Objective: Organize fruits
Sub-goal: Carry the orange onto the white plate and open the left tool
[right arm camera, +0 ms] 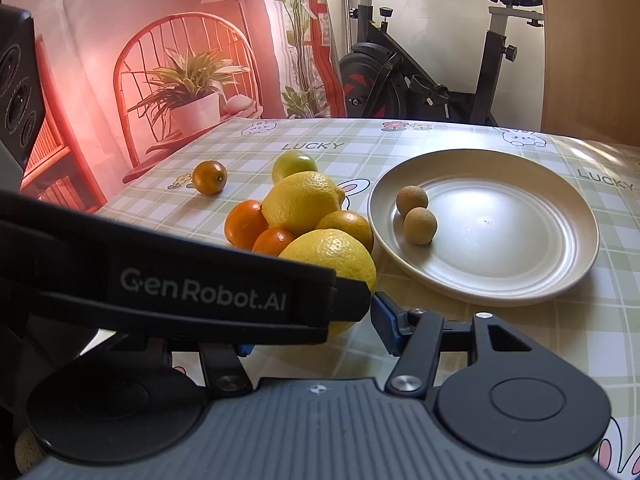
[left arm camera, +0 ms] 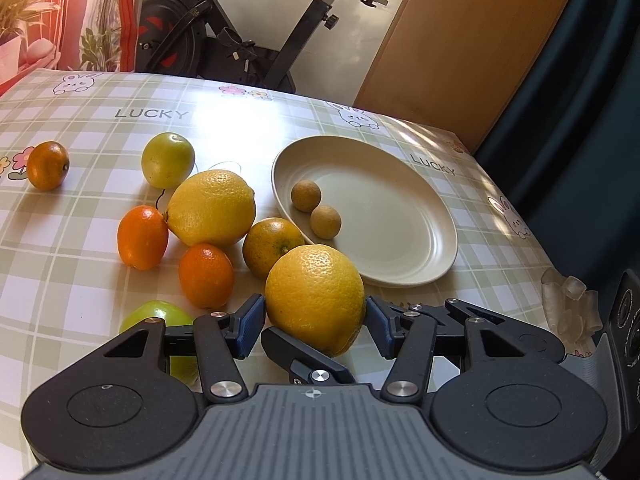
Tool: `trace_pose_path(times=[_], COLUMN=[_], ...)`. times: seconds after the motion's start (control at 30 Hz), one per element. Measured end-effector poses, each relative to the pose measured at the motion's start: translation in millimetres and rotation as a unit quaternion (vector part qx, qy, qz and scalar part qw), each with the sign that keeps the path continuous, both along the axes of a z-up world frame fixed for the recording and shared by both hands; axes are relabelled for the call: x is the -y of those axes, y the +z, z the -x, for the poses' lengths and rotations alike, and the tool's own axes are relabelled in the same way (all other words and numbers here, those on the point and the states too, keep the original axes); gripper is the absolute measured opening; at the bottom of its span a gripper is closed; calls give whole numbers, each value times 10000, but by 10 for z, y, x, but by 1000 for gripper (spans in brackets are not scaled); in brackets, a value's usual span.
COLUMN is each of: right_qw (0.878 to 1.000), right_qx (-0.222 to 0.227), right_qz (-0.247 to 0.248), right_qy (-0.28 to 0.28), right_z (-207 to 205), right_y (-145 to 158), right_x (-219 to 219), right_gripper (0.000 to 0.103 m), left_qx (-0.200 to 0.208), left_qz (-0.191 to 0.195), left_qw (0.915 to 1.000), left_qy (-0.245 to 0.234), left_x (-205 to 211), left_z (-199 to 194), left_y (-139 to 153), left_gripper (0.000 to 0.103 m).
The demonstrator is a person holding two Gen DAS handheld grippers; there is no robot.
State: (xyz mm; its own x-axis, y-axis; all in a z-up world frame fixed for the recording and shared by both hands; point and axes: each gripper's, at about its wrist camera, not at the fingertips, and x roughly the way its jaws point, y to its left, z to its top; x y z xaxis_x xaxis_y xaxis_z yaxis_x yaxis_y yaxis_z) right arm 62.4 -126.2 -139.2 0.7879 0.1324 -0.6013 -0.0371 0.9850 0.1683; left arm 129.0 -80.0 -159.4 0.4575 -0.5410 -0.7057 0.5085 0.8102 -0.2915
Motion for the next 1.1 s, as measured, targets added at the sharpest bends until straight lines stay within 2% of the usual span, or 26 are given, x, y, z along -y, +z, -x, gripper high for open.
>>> trace_pose_path(times=[0.4, 0.77, 0.93, 1.1], right_qw=[9987, 9956, 9946, 9941], right_qx=[253, 317, 263, 154], right_qz=[37, 57, 50, 0], right_qy=[-450, -877, -1002, -1074], right_z=[104, 53, 8, -70], right_y=[198, 305, 265, 204], right_x=[182, 476, 604, 706], right_gripper=[59, 59, 59, 59], left_qx=[322, 93, -238, -307], left_qz=[-40, 113, 181, 96], left_qw=[9984, 9967, 9956, 9957], left_qy=[-466, -800, -892, -870], left_x=[303, 631, 718, 799], left_z=[12, -198, -383, -459], left_y=[242, 231, 141, 59], left_gripper=[58, 58, 57, 57])
